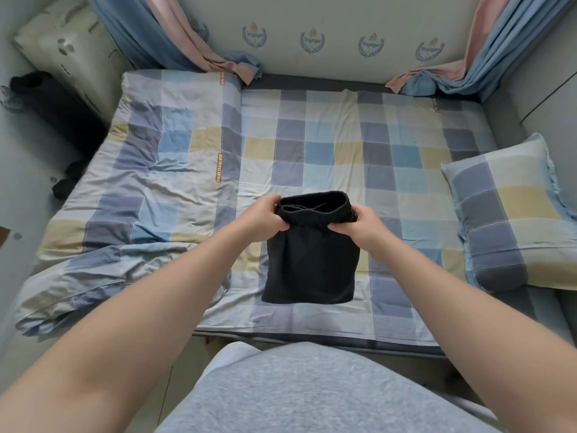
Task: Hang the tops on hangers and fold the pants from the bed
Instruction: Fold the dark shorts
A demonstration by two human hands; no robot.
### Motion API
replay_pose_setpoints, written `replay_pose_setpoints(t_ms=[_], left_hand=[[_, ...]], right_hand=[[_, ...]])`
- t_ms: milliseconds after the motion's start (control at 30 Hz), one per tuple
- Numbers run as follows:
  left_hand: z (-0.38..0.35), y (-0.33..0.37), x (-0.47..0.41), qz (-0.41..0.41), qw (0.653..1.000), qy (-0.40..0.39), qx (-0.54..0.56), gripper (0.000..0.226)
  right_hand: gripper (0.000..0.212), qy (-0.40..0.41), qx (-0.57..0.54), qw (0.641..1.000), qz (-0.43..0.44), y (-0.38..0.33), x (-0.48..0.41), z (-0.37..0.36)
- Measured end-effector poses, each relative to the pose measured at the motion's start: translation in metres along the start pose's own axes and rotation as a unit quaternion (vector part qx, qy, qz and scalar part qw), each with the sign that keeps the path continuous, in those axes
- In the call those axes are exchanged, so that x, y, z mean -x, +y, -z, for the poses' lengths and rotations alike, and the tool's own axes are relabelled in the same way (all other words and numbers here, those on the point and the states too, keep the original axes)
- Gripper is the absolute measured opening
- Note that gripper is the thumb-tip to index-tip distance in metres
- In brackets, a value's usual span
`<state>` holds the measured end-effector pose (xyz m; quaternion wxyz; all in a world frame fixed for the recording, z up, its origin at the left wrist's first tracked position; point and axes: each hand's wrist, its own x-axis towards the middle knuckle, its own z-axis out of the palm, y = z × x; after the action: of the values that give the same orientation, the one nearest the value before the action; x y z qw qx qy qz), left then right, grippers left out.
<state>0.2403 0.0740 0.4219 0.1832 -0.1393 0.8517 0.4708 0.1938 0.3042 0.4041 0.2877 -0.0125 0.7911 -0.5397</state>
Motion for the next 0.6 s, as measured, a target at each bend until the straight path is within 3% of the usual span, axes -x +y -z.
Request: replay_pose_setpoints(t_ms=[200,300,467,600], left_hand=[[0.002,0.002,-0.009,-0.056,0.995,0.064,-0.053,0.021],[-0.013,-0.020,-0.008,-0.055,0.991,0.062,-0.104,0.022],[-0.067,-0.101,-0.020,-0.006,0.986,0.005,-0.168,0.025],[-0.126,-0.188,-0.026,0.059,0.976,-0.064,-0.202,0.025]], right_hand=[[0.025,0.027,0.053,0.997,0.055,-0.012,-0.011,0.003],[0.030,0.039,0.124,0.991,0.040,0.012,-0.010,-0.010],[0.028,0.056,0.303,0.951,0.000,0.106,-0.020,-0.058],[0.037,0.037,0.342,0.937,-0.058,0.209,-0.017,-0.112]])
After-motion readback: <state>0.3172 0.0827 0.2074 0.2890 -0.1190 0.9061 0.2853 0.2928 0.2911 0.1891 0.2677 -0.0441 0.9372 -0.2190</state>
